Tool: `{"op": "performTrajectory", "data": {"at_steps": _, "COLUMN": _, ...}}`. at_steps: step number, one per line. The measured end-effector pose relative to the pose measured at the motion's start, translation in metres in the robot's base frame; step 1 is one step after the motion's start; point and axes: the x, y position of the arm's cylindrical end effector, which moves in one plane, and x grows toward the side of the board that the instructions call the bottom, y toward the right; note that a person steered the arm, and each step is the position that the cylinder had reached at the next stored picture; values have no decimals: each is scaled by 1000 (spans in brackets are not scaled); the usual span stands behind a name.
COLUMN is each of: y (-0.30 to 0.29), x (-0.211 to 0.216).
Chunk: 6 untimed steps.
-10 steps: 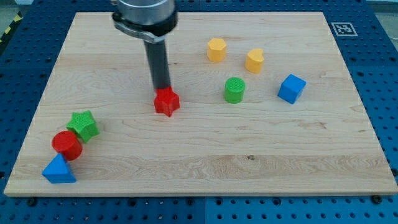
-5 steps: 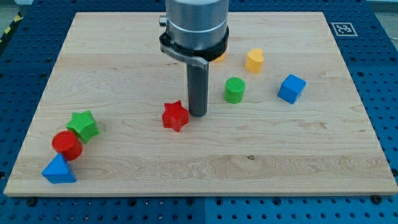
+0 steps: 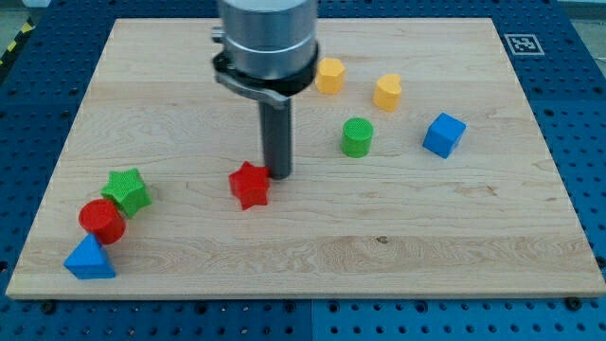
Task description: Slide the red star into the red circle
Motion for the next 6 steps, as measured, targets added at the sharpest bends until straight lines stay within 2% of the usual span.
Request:
{"op": "performTrajectory", "data": {"at_steps": 1, "y": -23, "x": 6}}
{"op": "performTrajectory", "data": {"at_steps": 3, "y": -39, "x": 43}}
{"op": "performTrajectory", "data": {"at_steps": 4, "y": -31, "x": 33}}
{"op": "performTrajectory", "data": {"at_steps": 6, "y": -13, "x": 73}}
